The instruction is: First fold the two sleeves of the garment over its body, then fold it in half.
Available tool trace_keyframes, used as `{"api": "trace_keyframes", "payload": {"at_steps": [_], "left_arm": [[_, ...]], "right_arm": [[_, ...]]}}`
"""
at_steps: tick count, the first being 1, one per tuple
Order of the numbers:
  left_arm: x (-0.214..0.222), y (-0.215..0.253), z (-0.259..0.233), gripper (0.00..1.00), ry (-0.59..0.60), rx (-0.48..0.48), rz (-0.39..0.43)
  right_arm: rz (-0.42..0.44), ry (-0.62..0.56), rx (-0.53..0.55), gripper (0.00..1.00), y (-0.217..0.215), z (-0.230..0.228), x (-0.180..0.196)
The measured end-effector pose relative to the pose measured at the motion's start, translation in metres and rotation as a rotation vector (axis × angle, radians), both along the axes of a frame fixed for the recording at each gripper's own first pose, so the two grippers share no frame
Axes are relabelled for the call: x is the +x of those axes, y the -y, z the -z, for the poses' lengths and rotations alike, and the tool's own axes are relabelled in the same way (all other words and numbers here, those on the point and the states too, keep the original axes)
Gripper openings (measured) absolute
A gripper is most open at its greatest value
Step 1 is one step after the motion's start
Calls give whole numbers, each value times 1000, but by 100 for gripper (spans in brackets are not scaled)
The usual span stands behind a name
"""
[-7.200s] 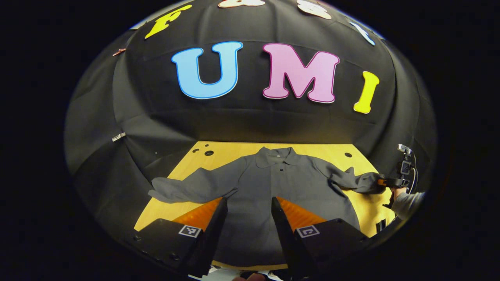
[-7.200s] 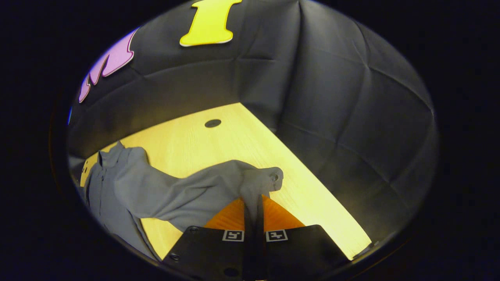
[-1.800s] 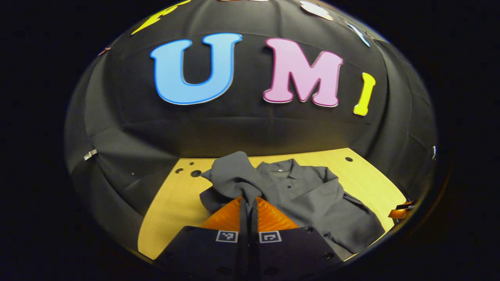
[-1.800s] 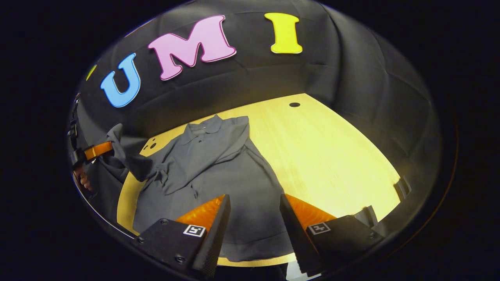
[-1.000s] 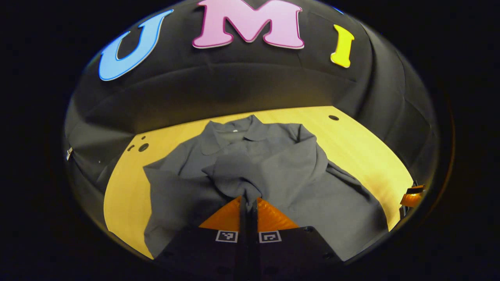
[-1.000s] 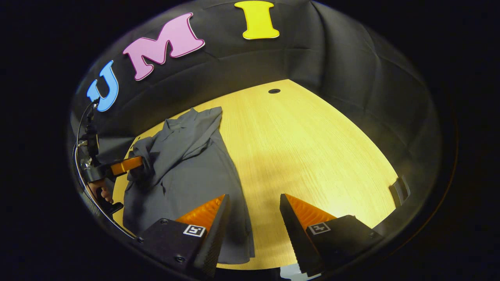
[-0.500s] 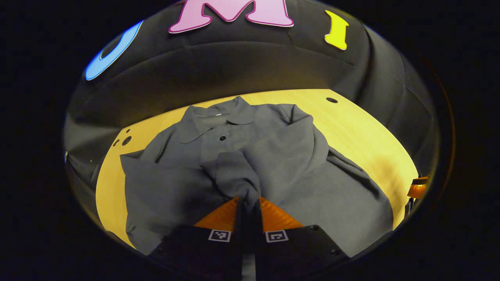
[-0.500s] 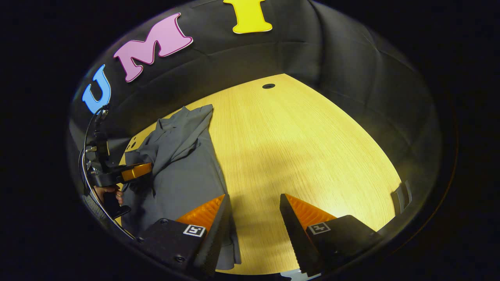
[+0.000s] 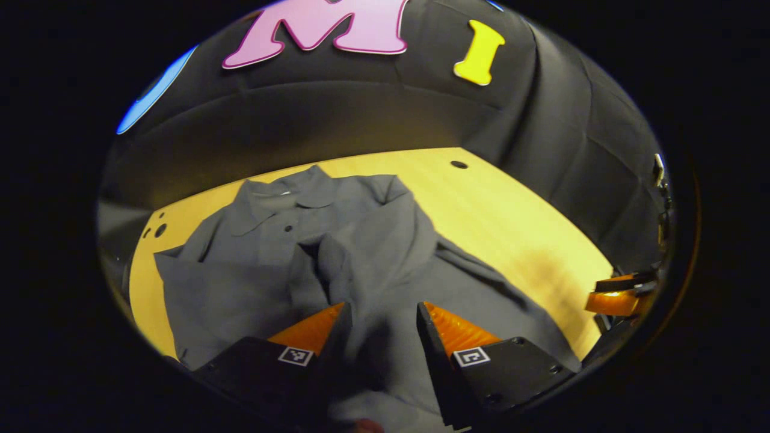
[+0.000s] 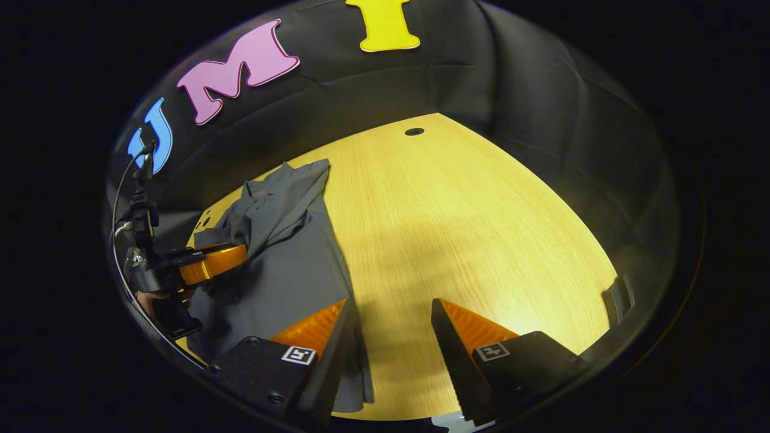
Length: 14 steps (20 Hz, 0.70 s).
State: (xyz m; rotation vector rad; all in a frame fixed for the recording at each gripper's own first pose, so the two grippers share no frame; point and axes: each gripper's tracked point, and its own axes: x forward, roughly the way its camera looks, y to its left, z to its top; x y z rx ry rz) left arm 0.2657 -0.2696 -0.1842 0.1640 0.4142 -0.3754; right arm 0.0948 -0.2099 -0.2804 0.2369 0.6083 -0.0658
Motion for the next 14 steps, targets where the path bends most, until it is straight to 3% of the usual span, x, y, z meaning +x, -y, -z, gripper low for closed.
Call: {"api": "trace_keyframes", "payload": {"at_steps": [3, 5, 8, 12, 14], "left_arm": [[-21, 4, -9, 82, 35, 51, 32], [-38, 4, -17, 82, 58, 64, 48], [-96, -8, -36, 82, 77, -9, 90], [-143, -51, -38, 82, 73, -49, 70], [-161, -82, -29, 83, 36, -71, 20]], "right_arm": [[8, 2, 6, 85, -5, -1, -7], [0, 6, 2, 85, -11, -3, -14], [-36, 7, -13, 92, -29, -7, -31], [-55, -8, -23, 95, -42, -5, -49], [-63, -19, -31, 97, -47, 0, -56]]}}
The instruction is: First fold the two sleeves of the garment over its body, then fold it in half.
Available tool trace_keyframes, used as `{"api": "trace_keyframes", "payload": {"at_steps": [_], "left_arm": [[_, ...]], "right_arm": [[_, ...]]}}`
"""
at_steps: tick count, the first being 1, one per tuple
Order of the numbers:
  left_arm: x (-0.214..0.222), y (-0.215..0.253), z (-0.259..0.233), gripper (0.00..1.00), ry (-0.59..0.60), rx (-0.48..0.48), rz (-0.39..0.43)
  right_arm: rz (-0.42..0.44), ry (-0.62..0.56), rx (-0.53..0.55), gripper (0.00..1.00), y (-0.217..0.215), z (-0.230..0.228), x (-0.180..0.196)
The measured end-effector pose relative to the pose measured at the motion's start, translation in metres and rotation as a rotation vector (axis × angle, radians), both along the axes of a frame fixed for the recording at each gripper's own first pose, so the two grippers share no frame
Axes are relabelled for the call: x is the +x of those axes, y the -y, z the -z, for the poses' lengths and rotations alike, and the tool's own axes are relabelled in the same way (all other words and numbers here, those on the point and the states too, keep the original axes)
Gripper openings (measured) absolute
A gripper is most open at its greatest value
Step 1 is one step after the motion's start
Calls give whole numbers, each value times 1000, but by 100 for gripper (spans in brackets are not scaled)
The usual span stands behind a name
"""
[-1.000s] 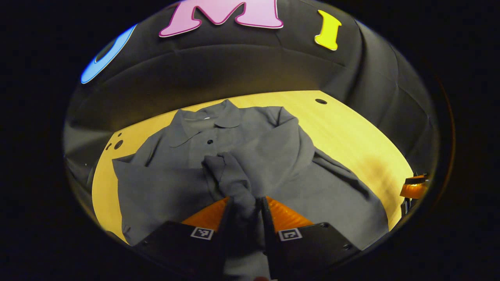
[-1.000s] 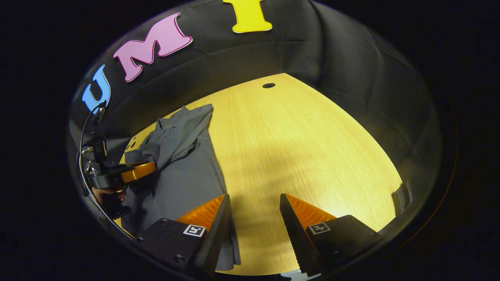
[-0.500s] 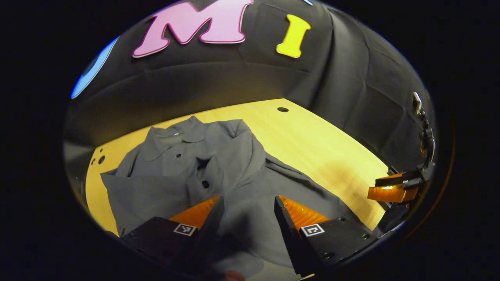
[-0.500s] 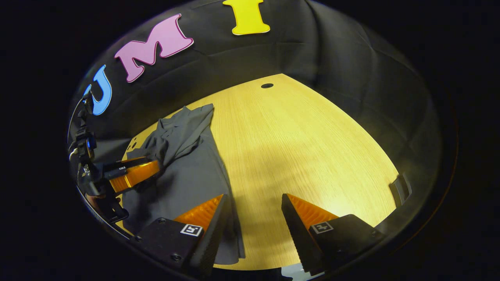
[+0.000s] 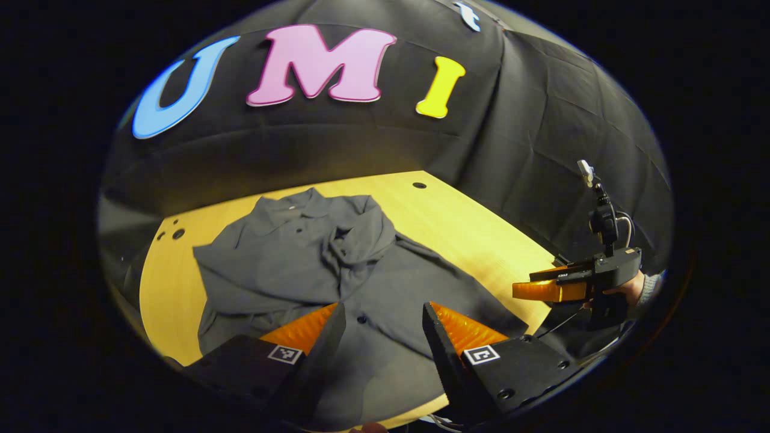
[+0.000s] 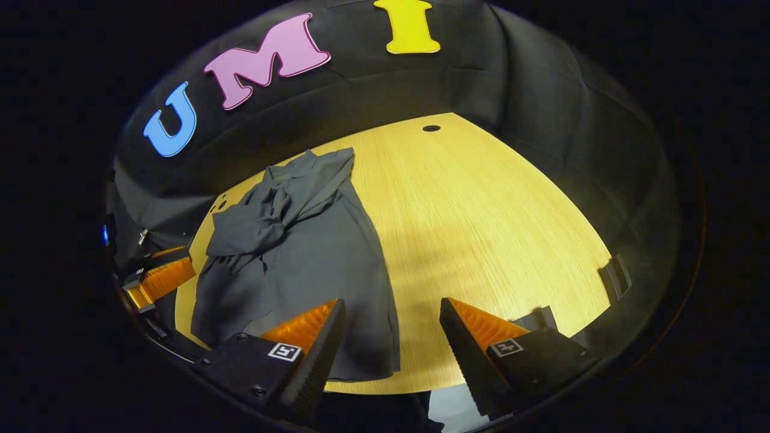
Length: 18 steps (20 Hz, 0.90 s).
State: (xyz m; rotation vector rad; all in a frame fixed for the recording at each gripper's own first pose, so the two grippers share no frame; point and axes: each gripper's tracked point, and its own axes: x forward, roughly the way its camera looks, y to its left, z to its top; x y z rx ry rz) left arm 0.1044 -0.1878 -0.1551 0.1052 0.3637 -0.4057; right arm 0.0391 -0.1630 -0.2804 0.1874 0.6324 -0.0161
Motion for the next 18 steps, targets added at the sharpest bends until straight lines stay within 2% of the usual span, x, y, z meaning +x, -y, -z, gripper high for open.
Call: {"api": "trace_keyframes", "payload": {"at_steps": [8, 11, 14, 18], "left_arm": [[-45, -147, 46, 83, -73, 11, -286], [-54, -191, 69, 83, -94, 22, -370], [-57, -225, 99, 82, -153, 31, -442], [-54, -242, 131, 82, -228, 30, -486]], "right_arm": [[-36, -45, -24, 97, -23, 16, -17], [-50, -51, -37, 97, -30, 19, -19], [-53, -62, -40, 97, -33, 24, -18], [-55, -95, -54, 97, -32, 40, -19]]}}
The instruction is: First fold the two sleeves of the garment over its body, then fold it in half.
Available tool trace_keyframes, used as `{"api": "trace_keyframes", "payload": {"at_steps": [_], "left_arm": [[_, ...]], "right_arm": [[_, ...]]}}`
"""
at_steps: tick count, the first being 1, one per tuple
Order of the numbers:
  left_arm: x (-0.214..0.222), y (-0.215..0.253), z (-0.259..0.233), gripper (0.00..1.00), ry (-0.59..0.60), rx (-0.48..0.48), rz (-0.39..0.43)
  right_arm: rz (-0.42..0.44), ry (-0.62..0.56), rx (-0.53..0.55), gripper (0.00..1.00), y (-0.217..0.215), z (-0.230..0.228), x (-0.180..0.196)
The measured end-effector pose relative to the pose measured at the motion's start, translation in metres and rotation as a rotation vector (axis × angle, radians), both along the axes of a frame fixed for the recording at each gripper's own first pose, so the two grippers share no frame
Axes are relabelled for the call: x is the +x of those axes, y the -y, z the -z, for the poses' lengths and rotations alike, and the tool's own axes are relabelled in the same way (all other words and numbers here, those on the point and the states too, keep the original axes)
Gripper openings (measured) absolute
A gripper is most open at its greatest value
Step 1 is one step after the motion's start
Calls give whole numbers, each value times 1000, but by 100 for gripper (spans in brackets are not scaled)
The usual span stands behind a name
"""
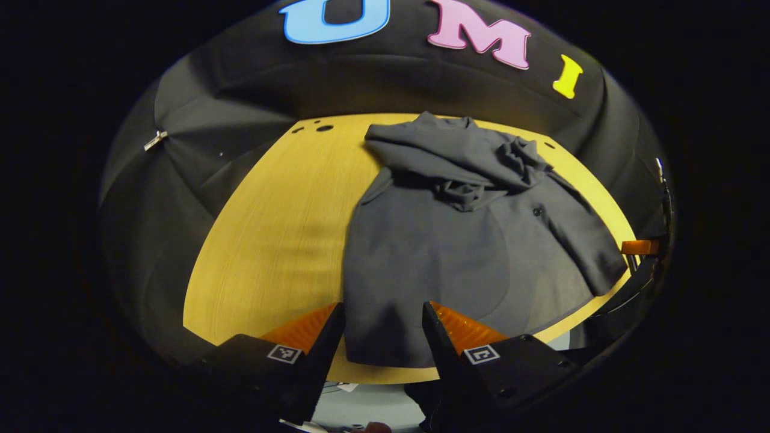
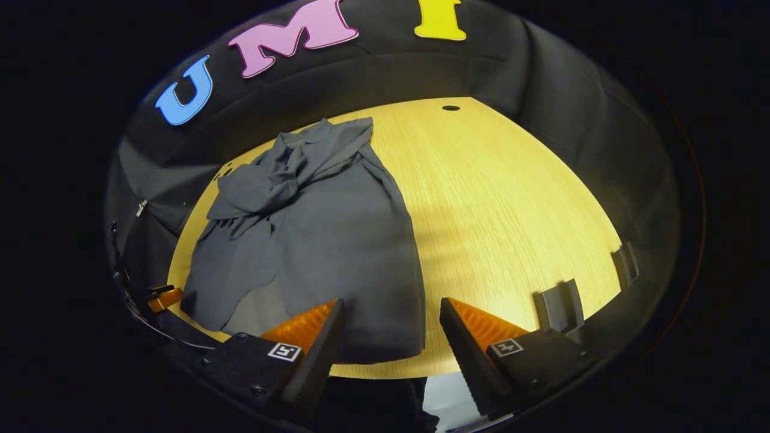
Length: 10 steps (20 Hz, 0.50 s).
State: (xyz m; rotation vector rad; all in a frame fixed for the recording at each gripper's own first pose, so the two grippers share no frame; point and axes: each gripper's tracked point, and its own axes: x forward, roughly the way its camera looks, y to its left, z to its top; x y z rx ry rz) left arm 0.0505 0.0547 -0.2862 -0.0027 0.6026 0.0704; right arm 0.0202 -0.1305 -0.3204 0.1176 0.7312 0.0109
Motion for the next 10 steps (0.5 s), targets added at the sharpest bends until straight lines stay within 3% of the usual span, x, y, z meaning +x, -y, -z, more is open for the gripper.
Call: {"api": "trace_keyframes", "payload": {"at_steps": [5, 10], "left_arm": [[7, -7, 28, 82, -76, 8, -24], [15, -1, 28, 84, -68, -12, -16]], "right_arm": [[-12, -49, -28, 97, 2, 22, 9], [-49, -94, -46, 97, -9, 36, 16]]}}
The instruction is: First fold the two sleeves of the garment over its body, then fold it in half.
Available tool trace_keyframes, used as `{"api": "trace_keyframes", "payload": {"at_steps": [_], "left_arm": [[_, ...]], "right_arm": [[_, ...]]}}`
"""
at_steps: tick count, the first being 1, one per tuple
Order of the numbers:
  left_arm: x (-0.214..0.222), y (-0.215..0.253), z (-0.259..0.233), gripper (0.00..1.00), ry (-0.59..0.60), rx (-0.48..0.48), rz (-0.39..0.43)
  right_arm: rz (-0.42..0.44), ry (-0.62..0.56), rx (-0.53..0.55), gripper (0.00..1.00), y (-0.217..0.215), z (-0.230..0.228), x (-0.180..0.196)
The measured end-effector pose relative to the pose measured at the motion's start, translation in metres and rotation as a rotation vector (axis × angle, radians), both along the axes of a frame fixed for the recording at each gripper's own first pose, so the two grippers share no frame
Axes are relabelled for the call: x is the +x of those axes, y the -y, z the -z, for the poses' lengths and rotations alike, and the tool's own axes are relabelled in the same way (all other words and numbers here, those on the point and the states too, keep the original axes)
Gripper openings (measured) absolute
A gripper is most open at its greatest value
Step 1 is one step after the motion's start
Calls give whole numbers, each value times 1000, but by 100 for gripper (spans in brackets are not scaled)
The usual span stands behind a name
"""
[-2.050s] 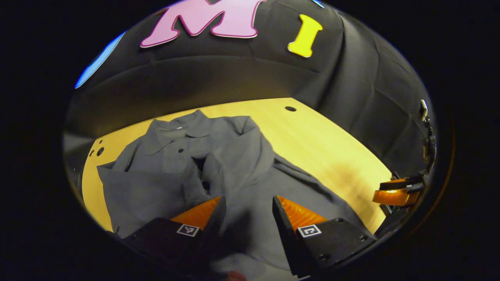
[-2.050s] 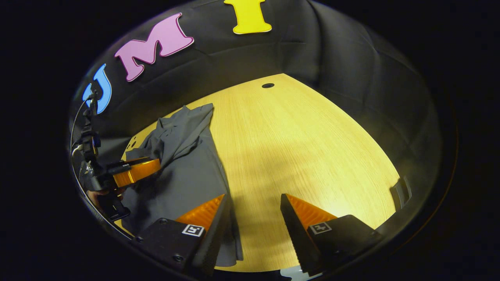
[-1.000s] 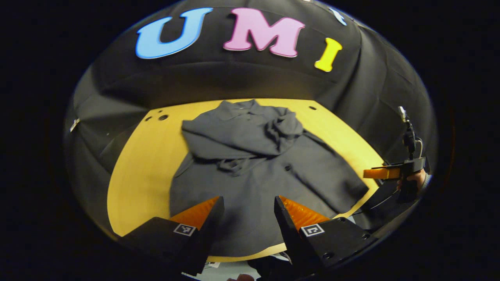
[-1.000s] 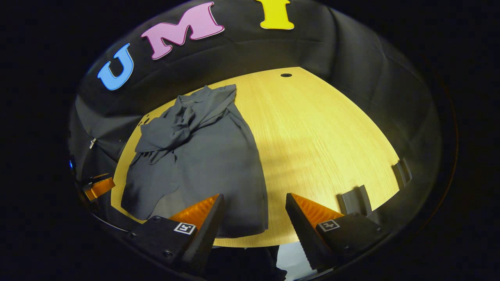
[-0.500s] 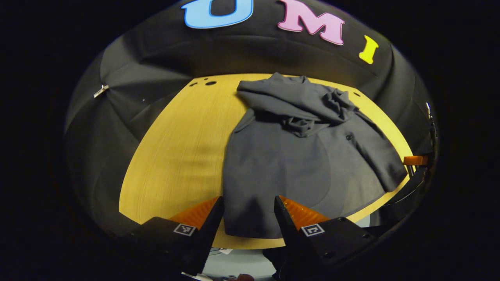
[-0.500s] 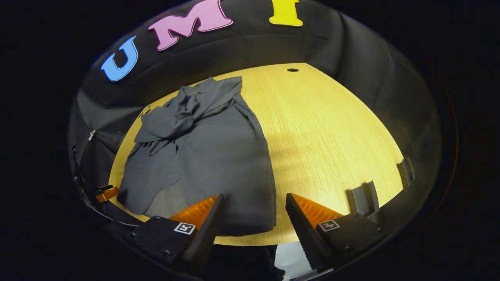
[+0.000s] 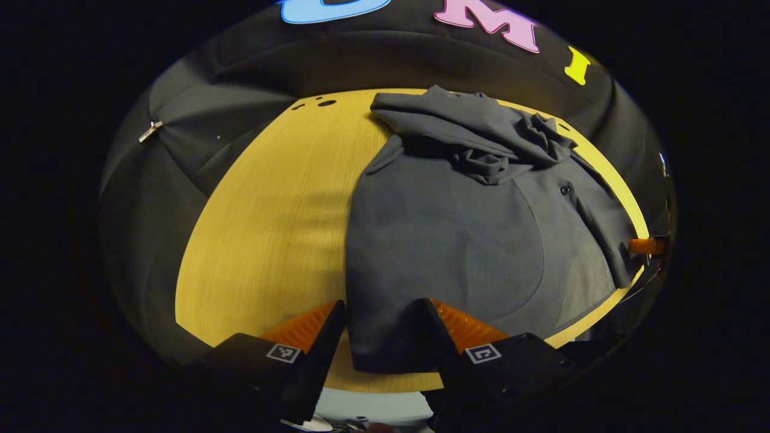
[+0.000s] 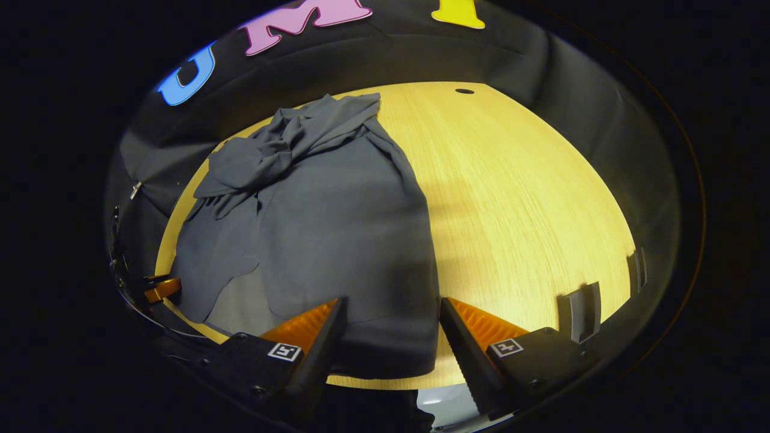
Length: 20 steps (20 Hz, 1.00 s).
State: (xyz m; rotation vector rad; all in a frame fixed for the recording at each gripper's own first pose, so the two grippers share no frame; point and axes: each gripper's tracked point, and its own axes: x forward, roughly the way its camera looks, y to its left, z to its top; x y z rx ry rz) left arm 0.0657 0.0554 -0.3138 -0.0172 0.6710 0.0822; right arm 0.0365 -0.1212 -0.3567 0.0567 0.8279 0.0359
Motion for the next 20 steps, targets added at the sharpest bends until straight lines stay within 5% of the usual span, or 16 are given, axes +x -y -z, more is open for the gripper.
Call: {"api": "trace_keyframes", "payload": {"at_steps": [4, 8, 10, 12, 13, 20], "left_arm": [[-1, 1, 1, 88, 8, -2, -17], [6, 12, 1, 75, -17, -1, 23], [14, 27, -3, 43, -12, 14, 115], [26, 30, -6, 10, 3, 6, 109], [27, 29, -7, 7, -7, -5, 95], [16, 28, -33, 6, 4, -126, 29]], "right_arm": [[-9, -14, -82, 95, 5, 3, 9], [-15, -41, -128, 89, -1, 5, 9], [-29, -63, -98, 73, -7, 7, 17], [10, -81, -26, 18, -14, 6, 19], [17, -77, 12, 7, -17, 3, 20], [71, -15, 168, 5, -21, -32, 11]]}}
